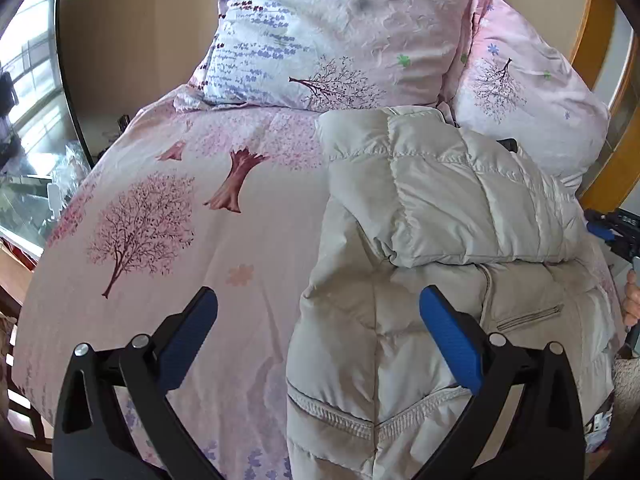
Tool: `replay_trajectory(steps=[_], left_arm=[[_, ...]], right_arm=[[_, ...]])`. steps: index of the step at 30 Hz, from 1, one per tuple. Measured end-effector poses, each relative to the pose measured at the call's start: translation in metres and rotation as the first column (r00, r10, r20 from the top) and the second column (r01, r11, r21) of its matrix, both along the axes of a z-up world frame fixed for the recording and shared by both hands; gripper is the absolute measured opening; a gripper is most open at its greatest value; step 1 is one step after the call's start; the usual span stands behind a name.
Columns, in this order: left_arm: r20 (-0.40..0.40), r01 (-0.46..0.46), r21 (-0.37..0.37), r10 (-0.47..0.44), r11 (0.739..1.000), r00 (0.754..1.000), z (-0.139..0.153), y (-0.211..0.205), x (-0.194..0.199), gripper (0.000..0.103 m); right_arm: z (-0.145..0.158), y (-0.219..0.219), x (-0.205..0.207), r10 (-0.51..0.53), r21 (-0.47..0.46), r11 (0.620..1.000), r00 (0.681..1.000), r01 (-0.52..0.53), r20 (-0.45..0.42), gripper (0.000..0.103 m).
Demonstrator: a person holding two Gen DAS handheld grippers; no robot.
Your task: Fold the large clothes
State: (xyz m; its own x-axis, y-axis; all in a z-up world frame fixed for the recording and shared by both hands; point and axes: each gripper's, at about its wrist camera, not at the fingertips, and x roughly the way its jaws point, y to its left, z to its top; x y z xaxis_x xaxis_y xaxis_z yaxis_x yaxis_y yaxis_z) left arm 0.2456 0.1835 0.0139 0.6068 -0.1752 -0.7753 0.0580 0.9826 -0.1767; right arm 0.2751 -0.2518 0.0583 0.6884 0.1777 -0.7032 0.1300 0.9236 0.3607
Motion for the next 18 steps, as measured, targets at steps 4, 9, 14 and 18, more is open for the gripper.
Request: replay_trajectory(steps=[4,9,14,18], left_arm=[[-0.020,-0.009,-0.010,0.009,1.000,1.000,-0.005,0.001,0.001,0.101],[0.051,0.012,-0.024,-0.011,1.000,0.999,-0.004,0.000,-0.011,0.101],[-0.005,0.019,-0.026,-0.019,0.999,1.000,-0.010,0.003,-0.010,0.101],[-0.062,0.003,-0.046,-0.006,0.999,0.998,-0.016,0.008,-0.007,0.101]], right_arm=[[0.001,0.023,0.003,0.141,-0.022,0.990,0.990,-0.141,-0.018,0.021],[-0.032,0.029,0.031,0.131,-0.030,0.990,0.977,-0.137,-0.168,0.017],[-0.063,0.021,0.053,0.107,0.013,0.994,0.958,-0.107,-0.268,0.006],[-0.069,0.014,0.063,0.114,0.072,0.993,0.949,-0.097,-0.294,0.006]])
